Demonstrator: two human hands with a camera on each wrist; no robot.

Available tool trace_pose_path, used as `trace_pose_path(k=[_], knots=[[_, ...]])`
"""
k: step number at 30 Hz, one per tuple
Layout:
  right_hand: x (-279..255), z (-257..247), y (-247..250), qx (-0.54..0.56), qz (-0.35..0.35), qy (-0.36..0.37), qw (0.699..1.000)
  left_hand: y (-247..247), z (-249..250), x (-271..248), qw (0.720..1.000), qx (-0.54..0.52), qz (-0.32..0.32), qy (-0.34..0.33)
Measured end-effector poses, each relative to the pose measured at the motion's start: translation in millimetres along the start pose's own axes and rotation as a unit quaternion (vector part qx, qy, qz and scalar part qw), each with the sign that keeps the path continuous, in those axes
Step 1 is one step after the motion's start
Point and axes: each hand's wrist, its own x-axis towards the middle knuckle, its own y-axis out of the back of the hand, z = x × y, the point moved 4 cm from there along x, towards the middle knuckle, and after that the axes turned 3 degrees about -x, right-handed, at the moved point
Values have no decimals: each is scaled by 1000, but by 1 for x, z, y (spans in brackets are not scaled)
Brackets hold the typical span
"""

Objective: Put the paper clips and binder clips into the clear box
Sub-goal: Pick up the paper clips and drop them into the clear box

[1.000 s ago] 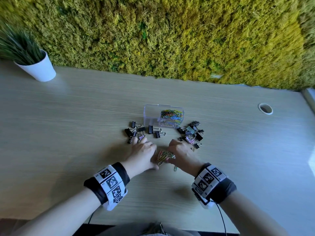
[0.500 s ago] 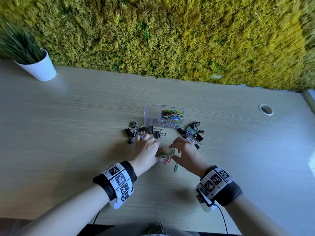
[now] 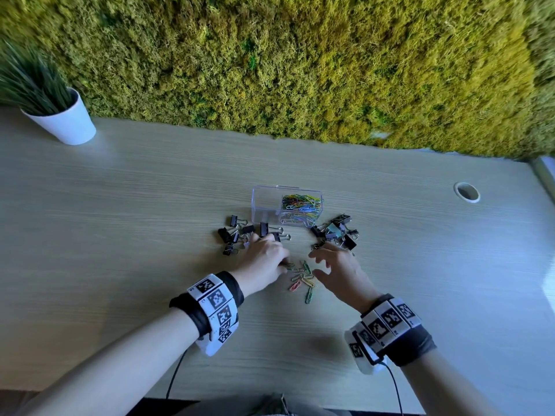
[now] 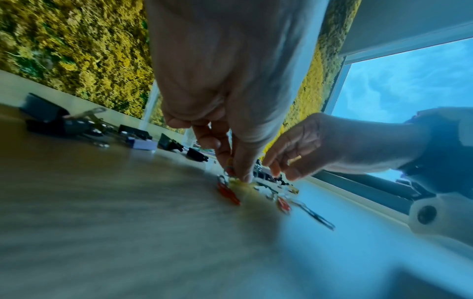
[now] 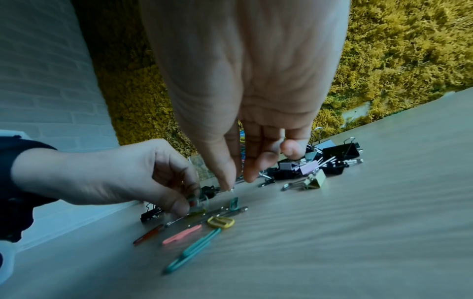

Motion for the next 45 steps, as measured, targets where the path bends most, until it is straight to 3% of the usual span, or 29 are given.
trace_pose_path(k=[6,10,17,26,29,33,35,41,45], knots=[[2,-8,-8,-42,-46,-22,998,44,-7,17,986,-127,110,-12],[4,-13,-14,-59,-55,-30,996,85,-8,50,975,-129,179,-21],[8,-12,-22,-69,-43,-45,996,90,3,91,985,-71,156,-20],[7,-13,-20,-75,-26,-12,997,86,2,95,985,-64,159,-36],[12,-16,0,-6,27,-24,999,92,-3,89,978,-79,190,-40],[31,-15,49,86,205,-12,975,97,-14,70,965,-87,244,-44],[48,-13,69,93,254,-16,962,97,-17,59,960,-89,261,-43],[92,-10,71,76,232,-28,969,82,-23,34,960,-82,265,-29],[90,-5,72,93,229,-29,969,68,-26,14,963,-72,258,-27]])
